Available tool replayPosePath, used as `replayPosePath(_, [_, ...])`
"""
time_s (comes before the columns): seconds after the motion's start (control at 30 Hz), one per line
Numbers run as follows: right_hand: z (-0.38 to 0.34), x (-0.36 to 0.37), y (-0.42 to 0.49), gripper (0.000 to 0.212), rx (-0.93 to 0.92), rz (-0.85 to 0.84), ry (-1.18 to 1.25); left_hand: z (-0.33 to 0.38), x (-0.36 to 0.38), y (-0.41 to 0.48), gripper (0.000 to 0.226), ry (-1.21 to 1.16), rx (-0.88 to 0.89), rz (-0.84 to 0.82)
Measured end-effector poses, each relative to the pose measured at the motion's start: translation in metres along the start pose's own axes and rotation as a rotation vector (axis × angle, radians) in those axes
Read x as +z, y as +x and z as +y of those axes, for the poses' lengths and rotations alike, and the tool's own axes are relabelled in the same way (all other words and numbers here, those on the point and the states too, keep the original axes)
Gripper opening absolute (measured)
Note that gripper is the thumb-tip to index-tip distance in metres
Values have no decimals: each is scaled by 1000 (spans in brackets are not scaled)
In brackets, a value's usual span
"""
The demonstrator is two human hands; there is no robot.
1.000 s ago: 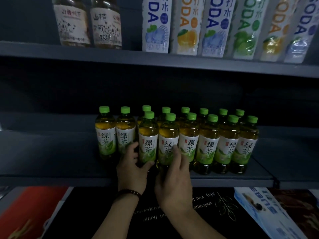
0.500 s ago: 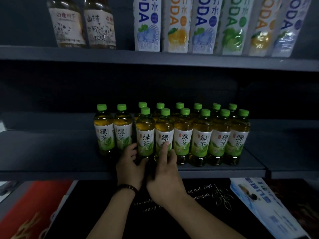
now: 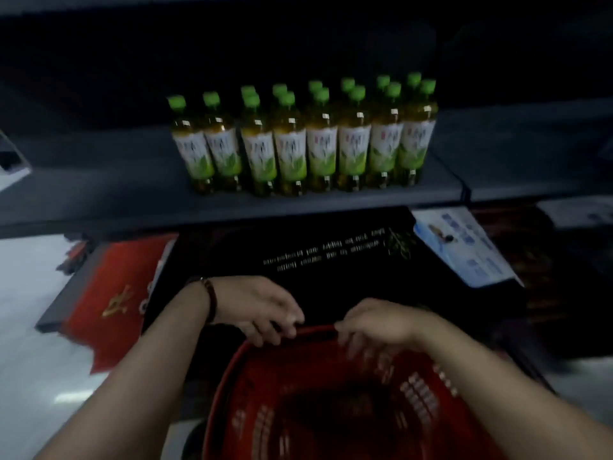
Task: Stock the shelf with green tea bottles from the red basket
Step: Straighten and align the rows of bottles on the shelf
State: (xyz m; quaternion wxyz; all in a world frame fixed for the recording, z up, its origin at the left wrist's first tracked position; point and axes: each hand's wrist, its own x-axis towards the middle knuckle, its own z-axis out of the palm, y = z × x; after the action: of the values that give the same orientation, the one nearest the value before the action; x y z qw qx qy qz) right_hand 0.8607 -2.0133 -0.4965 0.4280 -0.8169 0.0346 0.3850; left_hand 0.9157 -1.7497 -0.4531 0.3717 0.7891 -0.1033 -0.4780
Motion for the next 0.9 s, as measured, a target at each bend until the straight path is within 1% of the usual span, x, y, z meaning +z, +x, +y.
replayPosePath(0.03, [17,9,-3,28,92,-130,-18,-14,15,5,28,26,-77,-153])
replayPosePath(0.07, [35,19,-2,30,158,-219,-49,-29,32,13,29,53,-153,-256])
replayPosePath(0.1, [55,30,1,29,219,-261,-70,-44,51,26,29,84,-225,-310])
replayPosePath(0.13, [75,40,6,28,279,-263,-72,-60,72,40,26,131,-282,-330])
replayPosePath(0.2, [122,62,27,25,381,-179,-61,-91,112,74,24,274,-349,-290])
replayPosePath(0.23, [146,71,39,26,415,-120,-65,-105,129,90,28,351,-365,-234])
replayPosePath(0.3, [186,84,57,30,461,-10,-66,-126,159,114,47,465,-364,-62])
replayPosePath(0.33, [198,89,62,30,491,26,-39,-137,171,125,55,463,-348,34])
replayPosePath(0.4, [217,96,72,38,575,109,162,-149,192,141,65,281,-355,156])
replayPosePath(0.43, [225,99,79,47,614,157,298,-152,201,149,67,176,-352,166])
replayPosePath(0.47, [230,103,86,54,643,199,424,-158,207,160,65,91,-348,172])
replayPosePath(0.5, [235,107,94,56,666,236,535,-161,212,170,59,38,-357,172])
replayPosePath(0.6, [244,116,119,48,722,295,826,-172,224,200,45,2,-358,234])
replayPosePath(0.7, [252,118,144,43,729,378,1085,-188,233,233,45,-16,-425,263])
replayPosePath(0.8, [261,117,165,43,713,421,1180,-196,245,252,55,-28,-492,251])
replayPosePath(0.9, [269,120,179,42,749,413,1225,-199,253,260,59,-169,-597,381])
